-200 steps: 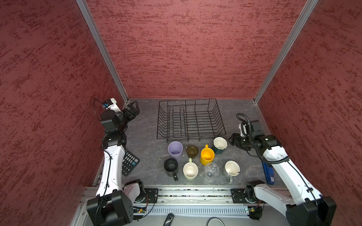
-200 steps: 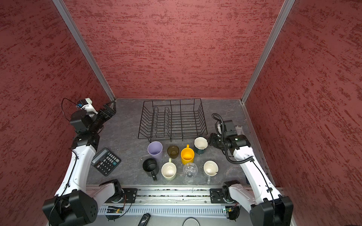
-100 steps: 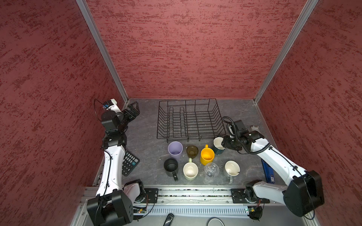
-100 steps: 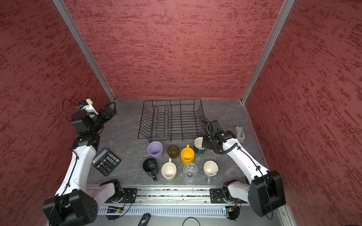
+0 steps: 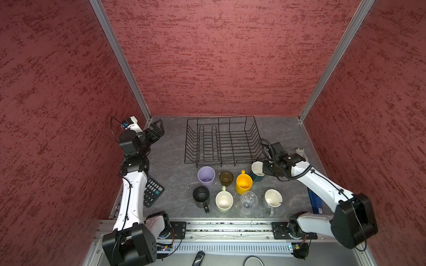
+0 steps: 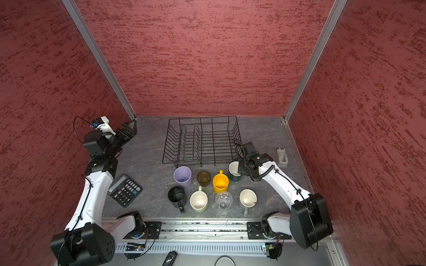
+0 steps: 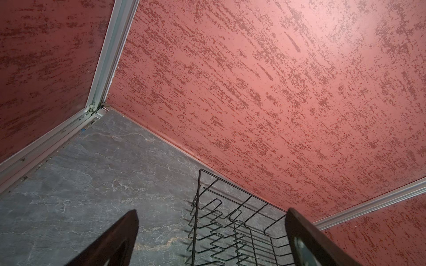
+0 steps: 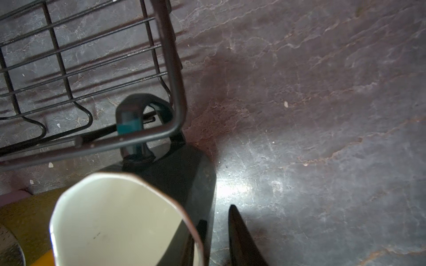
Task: Load cups into a dish rack
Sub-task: Pick up the cup from the center of the table.
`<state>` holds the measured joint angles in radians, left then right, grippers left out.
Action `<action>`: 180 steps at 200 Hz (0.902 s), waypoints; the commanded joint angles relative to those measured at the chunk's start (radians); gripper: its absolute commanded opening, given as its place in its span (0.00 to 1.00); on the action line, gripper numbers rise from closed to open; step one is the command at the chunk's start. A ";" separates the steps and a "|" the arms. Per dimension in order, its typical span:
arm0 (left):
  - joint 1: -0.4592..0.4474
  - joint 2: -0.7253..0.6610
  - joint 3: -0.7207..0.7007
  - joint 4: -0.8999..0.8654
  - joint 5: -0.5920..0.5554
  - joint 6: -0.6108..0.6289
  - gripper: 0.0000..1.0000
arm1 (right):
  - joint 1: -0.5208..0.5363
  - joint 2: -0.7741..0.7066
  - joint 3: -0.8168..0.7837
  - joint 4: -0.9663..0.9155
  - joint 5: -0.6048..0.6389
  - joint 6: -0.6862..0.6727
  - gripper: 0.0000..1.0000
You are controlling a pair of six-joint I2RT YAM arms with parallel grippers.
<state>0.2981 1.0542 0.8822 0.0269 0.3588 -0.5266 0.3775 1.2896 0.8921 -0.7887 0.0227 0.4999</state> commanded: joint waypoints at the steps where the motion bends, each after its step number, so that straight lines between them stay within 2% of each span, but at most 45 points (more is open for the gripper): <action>1: 0.005 -0.014 -0.009 0.026 -0.005 -0.001 0.99 | 0.007 0.007 -0.006 -0.007 0.048 -0.008 0.21; 23: 0.007 -0.014 -0.010 0.026 -0.007 -0.005 1.00 | 0.007 0.005 0.004 -0.031 0.067 -0.025 0.16; 63: 0.012 -0.013 -0.014 0.028 -0.007 -0.013 1.00 | 0.008 0.013 0.038 -0.099 0.105 -0.046 0.00; 120: 0.012 -0.015 -0.014 0.028 -0.009 -0.015 1.00 | 0.007 -0.036 0.094 -0.237 0.208 -0.005 0.00; 161: 0.011 -0.017 -0.012 0.024 -0.015 -0.019 1.00 | -0.007 -0.074 0.175 -0.336 0.375 0.036 0.00; 180: 0.007 -0.020 -0.005 0.009 -0.028 -0.020 1.00 | -0.037 -0.079 0.232 -0.348 0.415 0.027 0.00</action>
<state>0.3038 1.0534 0.8803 0.0269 0.3542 -0.5442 0.3702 1.2522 1.0229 -1.1065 0.2951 0.4953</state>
